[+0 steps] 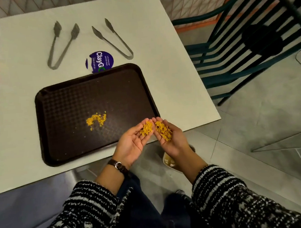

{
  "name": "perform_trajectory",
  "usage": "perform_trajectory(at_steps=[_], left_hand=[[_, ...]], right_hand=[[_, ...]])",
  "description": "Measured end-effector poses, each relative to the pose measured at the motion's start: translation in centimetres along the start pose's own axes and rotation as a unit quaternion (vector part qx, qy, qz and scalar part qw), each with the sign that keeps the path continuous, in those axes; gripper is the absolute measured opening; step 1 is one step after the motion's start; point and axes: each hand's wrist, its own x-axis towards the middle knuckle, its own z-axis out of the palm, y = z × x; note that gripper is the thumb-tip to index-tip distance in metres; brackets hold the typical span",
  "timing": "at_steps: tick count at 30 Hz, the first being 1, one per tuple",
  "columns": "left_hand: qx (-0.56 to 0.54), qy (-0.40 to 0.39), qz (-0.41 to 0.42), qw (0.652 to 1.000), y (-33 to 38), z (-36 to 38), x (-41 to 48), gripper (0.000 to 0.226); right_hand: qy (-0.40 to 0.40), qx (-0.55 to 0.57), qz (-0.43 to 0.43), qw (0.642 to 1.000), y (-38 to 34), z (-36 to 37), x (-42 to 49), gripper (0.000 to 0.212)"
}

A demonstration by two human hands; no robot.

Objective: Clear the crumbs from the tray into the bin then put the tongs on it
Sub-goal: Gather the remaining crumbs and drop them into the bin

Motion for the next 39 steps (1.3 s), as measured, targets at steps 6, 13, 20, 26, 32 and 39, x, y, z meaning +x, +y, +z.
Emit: perform_trajectory(at_steps=[6, 13, 20, 26, 32, 39], left_hand=[[-0.048, 0.014, -0.034, 0.998, -7.7, 0.6, 0.2, 0.025], [0.009, 0.084, -0.078, 0.993, -15.4, 0.5, 3.9, 0.033], [0.102, 0.164, -0.105, 0.975, -19.9, -4.7, 14.1, 0.038], [0.202, 0.166, -0.12, 0.958, -24.2, -9.3, 22.8, 0.039], [0.371, 0.127, -0.111, 0.913, -26.3, -10.7, 26.2, 0.027], [0.387, 0.066, -0.127, 0.911, -29.7, -9.5, 25.7, 0.075]], right_hand=[[0.016, -0.022, 0.007, 1.0, -3.1, -6.9, -2.8, 0.027], [0.12, -0.032, 0.005, 0.992, -5.4, -15.5, -2.7, 0.027], [0.276, -0.07, 0.004, 0.959, -4.9, -24.4, 6.0, 0.02], [0.312, -0.164, 0.007, 0.936, -4.2, -28.2, 12.9, 0.02], [0.304, -0.146, 0.012, 0.941, -4.2, -29.7, 15.4, 0.045], [0.303, -0.062, -0.012, 0.951, -4.0, -27.7, 16.0, 0.051]])
